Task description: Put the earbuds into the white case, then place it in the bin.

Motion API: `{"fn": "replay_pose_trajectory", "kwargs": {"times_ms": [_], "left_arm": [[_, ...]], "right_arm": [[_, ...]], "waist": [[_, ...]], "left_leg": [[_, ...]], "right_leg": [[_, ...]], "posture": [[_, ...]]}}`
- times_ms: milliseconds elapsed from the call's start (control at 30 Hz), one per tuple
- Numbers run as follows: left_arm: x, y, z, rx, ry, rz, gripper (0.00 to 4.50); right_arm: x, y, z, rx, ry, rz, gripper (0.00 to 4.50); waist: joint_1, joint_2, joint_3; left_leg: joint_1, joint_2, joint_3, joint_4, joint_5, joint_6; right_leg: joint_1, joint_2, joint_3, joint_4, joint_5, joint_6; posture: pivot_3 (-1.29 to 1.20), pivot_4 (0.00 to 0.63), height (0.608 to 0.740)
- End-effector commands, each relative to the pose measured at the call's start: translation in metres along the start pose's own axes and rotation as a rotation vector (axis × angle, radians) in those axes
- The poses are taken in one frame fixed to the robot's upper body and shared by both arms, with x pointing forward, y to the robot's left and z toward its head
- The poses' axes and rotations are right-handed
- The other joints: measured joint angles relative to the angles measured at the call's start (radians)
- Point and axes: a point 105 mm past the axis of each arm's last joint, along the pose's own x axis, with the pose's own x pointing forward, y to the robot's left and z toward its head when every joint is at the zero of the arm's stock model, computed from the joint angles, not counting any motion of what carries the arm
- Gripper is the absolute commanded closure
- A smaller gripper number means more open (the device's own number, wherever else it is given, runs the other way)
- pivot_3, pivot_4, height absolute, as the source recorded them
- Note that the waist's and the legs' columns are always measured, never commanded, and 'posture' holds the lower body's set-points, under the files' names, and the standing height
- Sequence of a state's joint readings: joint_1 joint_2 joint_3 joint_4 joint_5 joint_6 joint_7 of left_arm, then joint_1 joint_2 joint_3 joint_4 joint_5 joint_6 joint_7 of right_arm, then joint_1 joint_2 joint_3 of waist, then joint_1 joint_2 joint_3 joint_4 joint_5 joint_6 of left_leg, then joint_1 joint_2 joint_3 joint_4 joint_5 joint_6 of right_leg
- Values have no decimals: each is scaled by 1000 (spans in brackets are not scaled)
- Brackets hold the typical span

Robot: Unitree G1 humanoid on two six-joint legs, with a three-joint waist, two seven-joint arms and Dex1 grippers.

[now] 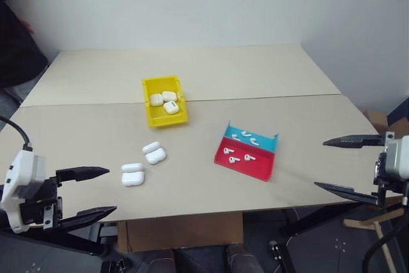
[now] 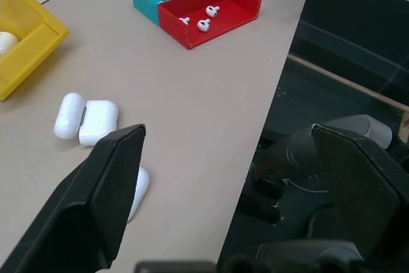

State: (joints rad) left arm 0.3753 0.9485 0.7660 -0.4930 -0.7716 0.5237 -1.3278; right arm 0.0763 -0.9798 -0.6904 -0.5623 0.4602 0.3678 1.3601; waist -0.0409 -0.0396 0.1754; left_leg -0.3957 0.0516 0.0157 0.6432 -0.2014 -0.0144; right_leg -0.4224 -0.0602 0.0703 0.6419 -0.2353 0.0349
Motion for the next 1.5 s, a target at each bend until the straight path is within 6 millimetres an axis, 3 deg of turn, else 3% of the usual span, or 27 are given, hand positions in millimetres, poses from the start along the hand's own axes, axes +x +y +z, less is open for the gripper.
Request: {"fn": "replay_pose_trajectory", "kwargs": {"times_ms": [33,333,500,667,833,933,1100,1200,1500], "left_arm": [[-3,3,7,25,-3,21,0],[8,11,14,45,47,166,0],[21,11,22,89,125,333,0],[34,4,19,-36,215,384,0],[40,17,-15,-218,476,510,0],[45,22,-22,-262,521,553,0],[59,12,-25,-494,529,618,0],[67,10,-30,-525,527,695,0],[91,26,-26,-619,424,939,0]], "right_arm": [[-1,-3,10,-47,-26,-4,25],[2,-4,11,-44,-27,7,25],[7,-11,11,-36,-18,10,25],[9,-12,9,-28,-8,17,25],[12,-12,6,-12,3,17,25],[13,-14,5,-2,9,18,25],[13,-19,4,-1,20,15,25],[14,-21,2,10,26,5,25],[12,-17,-3,47,49,9,25]], "waist": [[0,0,0],[1,0,0],[1,-1,1],[1,-2,1],[6,-2,1],[2,-4,2],[0,-5,3],[12,-1,3],[48,-1,3]], "left_leg": [[0,0,0,0,0,0],[-1,0,0,0,0,0],[-1,0,0,0,0,0],[0,0,-1,0,0,0],[1,-1,-2,0,0,0],[1,-1,-2,0,0,0],[0,2,-4,-1,0,0],[0,-1,-2,-1,0,0],[0,-2,0,-1,0,-1]], "right_leg": [[0,0,0,0,0,0],[0,0,0,-1,0,0],[0,0,0,0,0,0],[0,0,0,0,0,0],[2,0,0,0,1,1],[2,1,0,1,1,2],[1,0,0,1,5,7],[1,-2,1,0,3,-1],[3,-1,1,-2,2,0]], "posture": [[0,150,740],[0,150,740],[0,150,740],[0,150,740],[0,150,740],[0,150,740],[0,150,740],[0,150,740],[0,150,740]]}}
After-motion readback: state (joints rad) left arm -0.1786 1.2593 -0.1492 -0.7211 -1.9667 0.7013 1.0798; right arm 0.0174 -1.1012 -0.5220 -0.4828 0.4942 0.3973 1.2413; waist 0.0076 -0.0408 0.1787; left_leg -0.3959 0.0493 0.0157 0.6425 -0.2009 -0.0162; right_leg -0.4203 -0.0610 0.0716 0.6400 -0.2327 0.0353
